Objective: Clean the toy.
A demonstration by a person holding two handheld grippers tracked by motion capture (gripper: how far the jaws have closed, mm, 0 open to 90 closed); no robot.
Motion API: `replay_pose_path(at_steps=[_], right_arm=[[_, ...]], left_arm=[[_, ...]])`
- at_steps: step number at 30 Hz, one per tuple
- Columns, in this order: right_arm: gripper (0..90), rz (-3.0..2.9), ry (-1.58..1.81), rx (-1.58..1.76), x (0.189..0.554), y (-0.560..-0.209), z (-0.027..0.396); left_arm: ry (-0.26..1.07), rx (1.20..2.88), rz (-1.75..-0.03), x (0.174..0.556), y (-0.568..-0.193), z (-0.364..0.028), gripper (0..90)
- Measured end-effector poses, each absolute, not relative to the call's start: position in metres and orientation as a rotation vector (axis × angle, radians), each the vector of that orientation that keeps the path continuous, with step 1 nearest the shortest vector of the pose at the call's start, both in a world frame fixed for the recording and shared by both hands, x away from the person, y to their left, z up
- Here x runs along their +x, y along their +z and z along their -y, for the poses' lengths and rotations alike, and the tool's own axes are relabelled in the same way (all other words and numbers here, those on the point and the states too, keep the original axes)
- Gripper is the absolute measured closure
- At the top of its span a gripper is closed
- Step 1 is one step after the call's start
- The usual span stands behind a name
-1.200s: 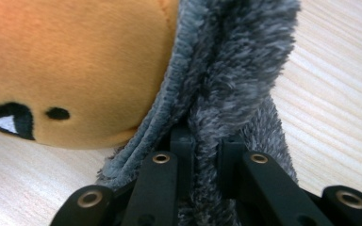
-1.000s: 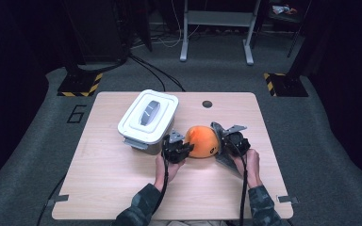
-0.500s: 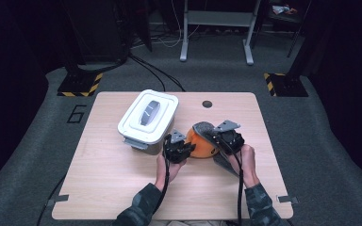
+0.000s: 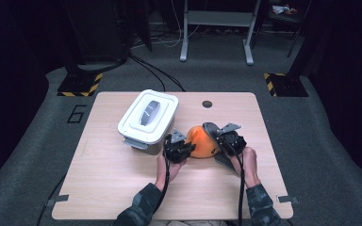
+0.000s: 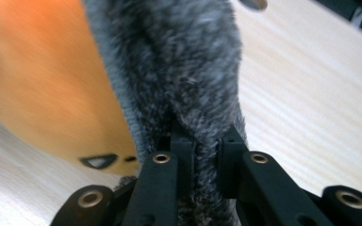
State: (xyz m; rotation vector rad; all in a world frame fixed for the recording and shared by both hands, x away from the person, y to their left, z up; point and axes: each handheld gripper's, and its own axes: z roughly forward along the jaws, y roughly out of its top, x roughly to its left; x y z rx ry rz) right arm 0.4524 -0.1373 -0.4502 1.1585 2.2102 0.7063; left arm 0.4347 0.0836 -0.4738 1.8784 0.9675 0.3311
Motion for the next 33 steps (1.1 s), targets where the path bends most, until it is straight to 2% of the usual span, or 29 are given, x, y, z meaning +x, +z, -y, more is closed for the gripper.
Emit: replay_pose_path(at_steps=[11, 23, 28, 33], right_arm=[[81.6, -2.286, 0.674, 1.275, 0.470, -0.493, 0.154], [81.6, -2.182, 0.725, 1.252, 0.457, -0.463, 0.160], [81.6, -2.119, 0.796, 1.152, 0.440, -0.434, 0.152], [81.6, -2.171, 0.787, 1.106, 0.439, -0.434, 0.138]], left_arm=[[0.327, 1.867, -0.976, 0.436, -0.475, -0.086, 81.3], [0.324, 1.859, -0.978, 0.435, -0.472, -0.087, 81.3], [0.302, 1.860, -0.979, 0.436, -0.466, -0.084, 81.2], [0.306, 1.861, -0.974, 0.436, -0.465, -0.082, 78.4]])
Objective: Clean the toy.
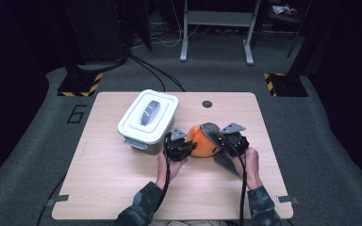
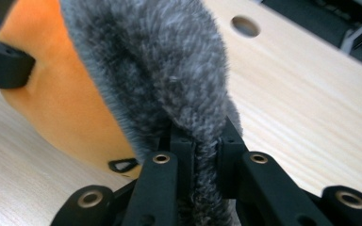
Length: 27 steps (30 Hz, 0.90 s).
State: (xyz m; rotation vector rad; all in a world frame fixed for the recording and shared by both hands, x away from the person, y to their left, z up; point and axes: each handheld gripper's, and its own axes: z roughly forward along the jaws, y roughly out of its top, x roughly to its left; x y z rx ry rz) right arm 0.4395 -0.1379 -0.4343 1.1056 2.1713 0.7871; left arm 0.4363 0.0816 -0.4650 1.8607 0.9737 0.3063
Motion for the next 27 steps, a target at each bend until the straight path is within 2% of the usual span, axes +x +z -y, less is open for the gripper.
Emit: replay_pose_path(at_steps=[3, 5, 8, 11, 12, 13, 15, 18, 27], right_arm=[[81.8, -2.178, 0.769, 1.138, 0.448, -0.446, 0.134], [81.8, -2.174, 0.769, 1.155, 0.451, -0.448, 0.136], [81.8, -2.178, 0.759, 1.156, 0.452, -0.449, 0.137], [81.8, -2.174, 0.764, 1.160, 0.452, -0.451, 0.137], [81.8, -2.179, 0.760, 1.162, 0.452, -0.452, 0.137], [81.8, -2.180, 0.753, 1.160, 0.453, -0.451, 0.137], [81.8, -2.178, 0.751, 1.158, 0.453, -0.451, 0.137], [81.8, -2.163, 0.761, 1.149, 0.450, -0.443, 0.137], [81.7, -2.161, 0.781, 1.047, 0.444, -0.420, 0.122]], left_arm=[[0.322, 1.875, -0.962, 0.435, -0.465, -0.082, 67.4], [0.336, 1.889, -0.965, 0.434, -0.467, -0.082, 56.2], [0.355, 1.917, -0.957, 0.431, -0.471, -0.083, 53.3], [0.386, 1.924, -0.953, 0.430, -0.478, -0.083, 57.4], [0.396, 1.921, -0.951, 0.431, -0.479, -0.083, 63.1], [0.392, 1.923, -0.947, 0.433, -0.479, -0.084, 74.6], [0.399, 1.930, -0.938, 0.433, -0.479, -0.084, 83.5], [0.418, 1.925, -0.940, 0.433, -0.475, -0.085, 87.8], [0.433, 1.945, -0.911, 0.433, -0.471, -0.083, 88.5]])
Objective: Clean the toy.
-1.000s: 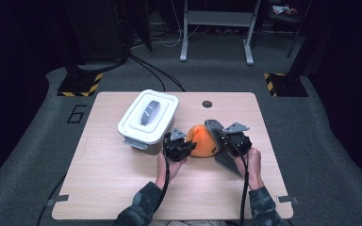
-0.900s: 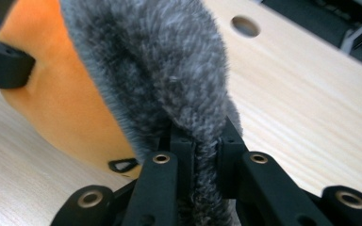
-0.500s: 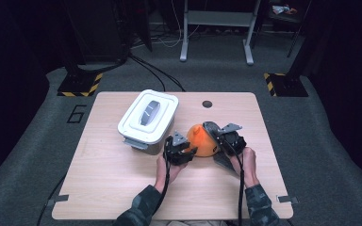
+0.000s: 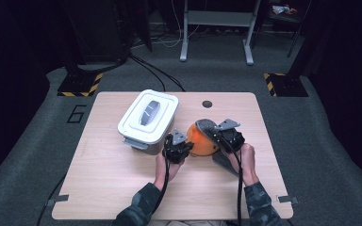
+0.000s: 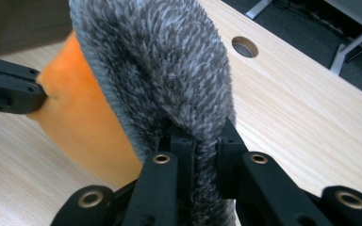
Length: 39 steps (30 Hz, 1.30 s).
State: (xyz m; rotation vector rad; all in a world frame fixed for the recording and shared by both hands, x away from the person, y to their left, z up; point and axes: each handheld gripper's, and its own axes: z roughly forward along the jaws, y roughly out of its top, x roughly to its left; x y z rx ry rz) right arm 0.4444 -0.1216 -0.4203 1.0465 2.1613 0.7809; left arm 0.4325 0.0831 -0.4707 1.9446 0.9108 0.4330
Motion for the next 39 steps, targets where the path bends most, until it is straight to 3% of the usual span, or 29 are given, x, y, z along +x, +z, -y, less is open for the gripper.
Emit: replay_pose_path(at_steps=[21, 32, 39], right_arm=[[81.7, -2.272, 0.607, 1.235, 0.471, -0.482, 0.151], [81.7, -2.137, 0.808, 1.126, 0.447, -0.428, 0.146], [81.8, -2.196, 0.755, 1.117, 0.454, -0.439, 0.128]], left_arm=[[0.426, 1.936, -0.897, 0.434, -0.472, -0.081, 88.3], [0.424, 1.934, -0.890, 0.435, -0.472, -0.082, 88.1], [0.415, 1.927, -0.893, 0.435, -0.472, -0.084, 84.6]])
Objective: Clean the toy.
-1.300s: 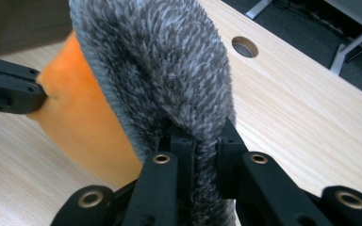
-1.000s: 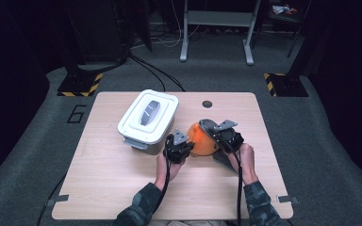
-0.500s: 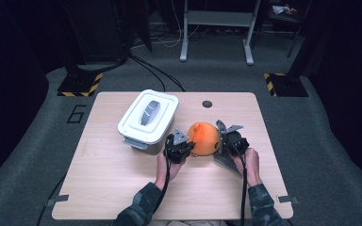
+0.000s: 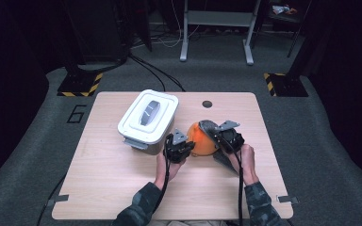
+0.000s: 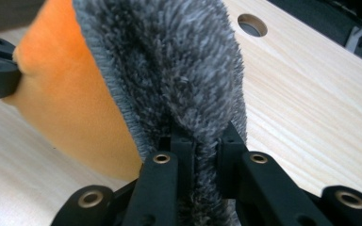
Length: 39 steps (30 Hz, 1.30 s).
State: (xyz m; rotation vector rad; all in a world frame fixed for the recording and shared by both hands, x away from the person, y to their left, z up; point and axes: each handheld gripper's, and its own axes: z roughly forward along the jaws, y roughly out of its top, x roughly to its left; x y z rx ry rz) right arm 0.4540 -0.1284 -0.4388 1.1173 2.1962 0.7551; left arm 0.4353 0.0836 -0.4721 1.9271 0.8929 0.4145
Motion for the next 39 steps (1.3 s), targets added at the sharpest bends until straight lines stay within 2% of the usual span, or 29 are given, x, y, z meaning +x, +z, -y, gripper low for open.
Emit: replay_pose_path(at_steps=[2, 3, 4, 5, 6, 7, 9, 12, 14, 16, 22, 24, 35, 39], right_arm=[[82.0, -2.202, 0.761, 1.124, 0.457, -0.444, 0.129], [82.0, -2.204, 0.767, 1.132, 0.458, -0.446, 0.130], [82.0, -2.204, 0.767, 1.132, 0.458, -0.446, 0.130], [82.0, -2.198, 0.768, 1.140, 0.458, -0.447, 0.130], [82.0, -2.198, 0.768, 1.140, 0.458, -0.447, 0.130], [82.1, -2.195, 0.769, 1.145, 0.459, -0.448, 0.131], [82.1, -2.198, 0.767, 1.155, 0.460, -0.450, 0.132], [82.1, -2.189, 0.757, 1.166, 0.461, -0.451, 0.133], [82.2, -2.188, 0.764, 1.170, 0.462, -0.452, 0.136], [82.1, -2.187, 0.766, 1.175, 0.461, -0.453, 0.137], [82.1, -2.172, 0.777, 1.178, 0.461, -0.454, 0.139], [82.2, -2.176, 0.772, 1.193, 0.460, -0.453, 0.140], [82.1, -2.109, 0.861, 1.133, 0.443, -0.428, 0.149], [81.8, -2.117, 0.856, 1.062, 0.438, -0.418, 0.142]], left_arm=[[0.398, 1.929, -0.892, 0.435, -0.472, -0.084, 75.2], [0.393, 1.926, -0.894, 0.435, -0.472, -0.085, 67.6], [0.389, 1.926, -0.896, 0.434, -0.472, -0.085, 67.6], [0.395, 1.929, -0.904, 0.431, -0.474, -0.085, 60.4], [0.395, 1.929, -0.904, 0.431, -0.474, -0.085, 57.4], [0.392, 1.915, -0.919, 0.429, -0.476, -0.086, 57.4], [0.392, 1.913, -0.961, 0.428, -0.482, -0.089, 51.3], [0.358, 1.906, -0.999, 0.430, -0.489, -0.092, 49.1], [0.322, 1.875, -1.033, 0.433, -0.497, -0.095, 49.2], [0.293, 1.849, -1.037, 0.435, -0.499, -0.096, 54.2], [0.326, 1.841, -1.005, 0.438, -0.493, -0.090, 78.9], [0.345, 1.852, -0.995, 0.438, -0.491, -0.089, 82.7], [0.503, 1.899, -0.891, 0.435, -0.460, -0.089, 84.5], [0.508, 1.898, -0.868, 0.435, -0.456, -0.088, 84.4]])
